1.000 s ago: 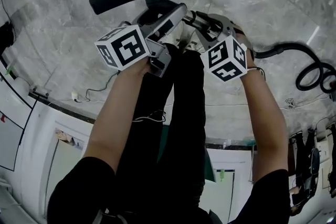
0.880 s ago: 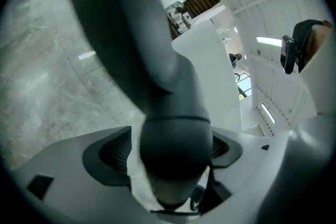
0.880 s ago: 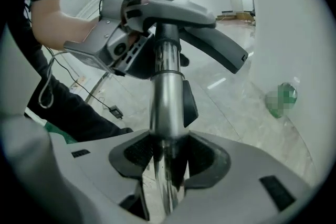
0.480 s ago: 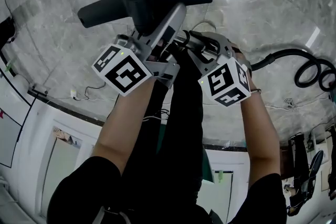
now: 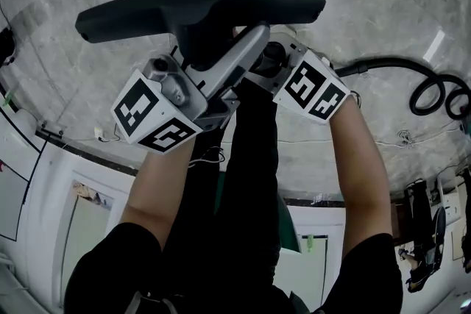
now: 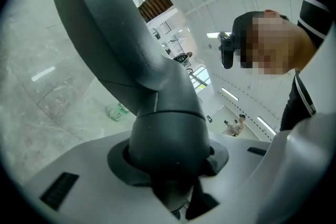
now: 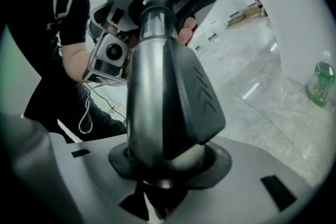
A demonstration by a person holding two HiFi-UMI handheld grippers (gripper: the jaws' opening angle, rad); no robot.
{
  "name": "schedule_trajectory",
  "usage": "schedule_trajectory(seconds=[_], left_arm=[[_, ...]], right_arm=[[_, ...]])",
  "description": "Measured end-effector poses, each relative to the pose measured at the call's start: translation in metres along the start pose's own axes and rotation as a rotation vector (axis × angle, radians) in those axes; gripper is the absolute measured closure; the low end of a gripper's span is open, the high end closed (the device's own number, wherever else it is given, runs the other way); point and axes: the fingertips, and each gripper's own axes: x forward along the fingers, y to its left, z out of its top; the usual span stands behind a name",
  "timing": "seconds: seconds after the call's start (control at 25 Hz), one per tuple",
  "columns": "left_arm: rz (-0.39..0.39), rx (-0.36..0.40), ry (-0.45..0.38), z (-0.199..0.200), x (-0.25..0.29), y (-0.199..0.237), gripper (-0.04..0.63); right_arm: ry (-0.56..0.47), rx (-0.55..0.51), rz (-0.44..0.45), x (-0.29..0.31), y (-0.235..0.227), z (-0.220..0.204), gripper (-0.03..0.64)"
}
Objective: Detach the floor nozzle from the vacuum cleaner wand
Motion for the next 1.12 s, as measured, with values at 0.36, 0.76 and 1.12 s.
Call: schedule_trajectory(seconds=[0.36,0.76,1.12], left_arm=[[0.008,0.007,0.028,-0.012,-0.004,0.008,0.445],[0.228,-0.043,0.161,-0.025,-0.009,0.039,0.477],[0.011,-0.102,0.219,-0.026,-0.033,0.026,0.489]], right_arm=[[-0.023,-0.086,-0.253,0.010,-0.011,-0.008,0.551],[0.003,-0.031,-0.451,0.012,-0.023,-0.024,0.555],[0.050,0.183,0.570,0.013,0.087,-0.022,0.555]])
